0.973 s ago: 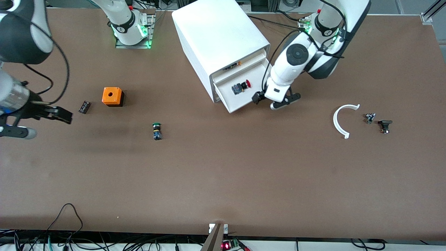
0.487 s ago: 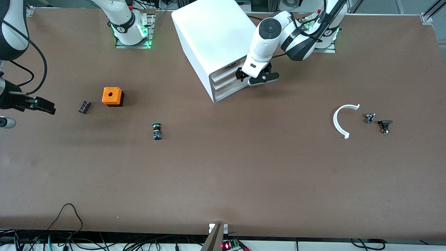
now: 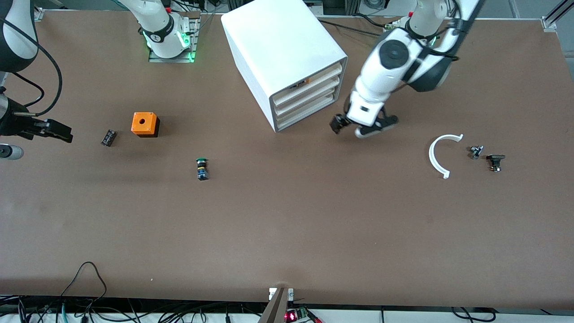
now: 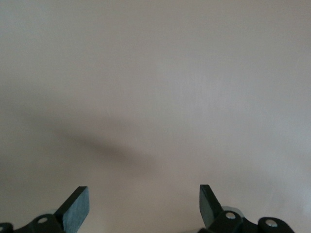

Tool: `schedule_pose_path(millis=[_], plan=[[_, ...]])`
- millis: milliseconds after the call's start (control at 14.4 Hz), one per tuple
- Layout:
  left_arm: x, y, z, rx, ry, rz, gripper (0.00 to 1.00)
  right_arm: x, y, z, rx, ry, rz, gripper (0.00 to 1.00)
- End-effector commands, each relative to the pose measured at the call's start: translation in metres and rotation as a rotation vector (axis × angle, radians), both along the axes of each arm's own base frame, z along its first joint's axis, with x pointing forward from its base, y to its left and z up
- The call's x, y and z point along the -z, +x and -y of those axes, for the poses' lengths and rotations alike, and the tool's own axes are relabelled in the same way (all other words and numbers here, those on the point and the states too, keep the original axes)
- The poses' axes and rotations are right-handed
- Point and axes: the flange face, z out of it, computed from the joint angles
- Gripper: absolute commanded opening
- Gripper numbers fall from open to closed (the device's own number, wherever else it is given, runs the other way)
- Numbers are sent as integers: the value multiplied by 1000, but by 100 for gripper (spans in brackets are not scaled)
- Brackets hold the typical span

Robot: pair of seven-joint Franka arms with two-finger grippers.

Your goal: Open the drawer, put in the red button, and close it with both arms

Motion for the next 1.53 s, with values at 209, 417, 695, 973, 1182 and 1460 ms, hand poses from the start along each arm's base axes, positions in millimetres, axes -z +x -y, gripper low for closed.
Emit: schedule_pose_path(millis=[209, 417, 695, 973, 1182, 1460], plan=[[-156, 35, -63, 115, 106, 37, 100, 1, -9, 6, 18, 53, 35, 100], [-219, 35, -100, 52, 117, -28, 100, -2, -11, 10, 22, 53, 40, 100], [-244, 37, -142, 115, 131, -70, 100, 6, -40, 10, 16, 60, 81, 100], [-236, 50, -176, 120, 125, -86, 100, -7, -41, 10, 23, 61, 71, 100], [-235, 56, -189, 99, 109, -80, 100, -11, -39, 10, 17, 56, 78, 100], [-235, 60, -208, 157, 106, -68, 100, -11, -39, 9, 23, 59, 77, 100]])
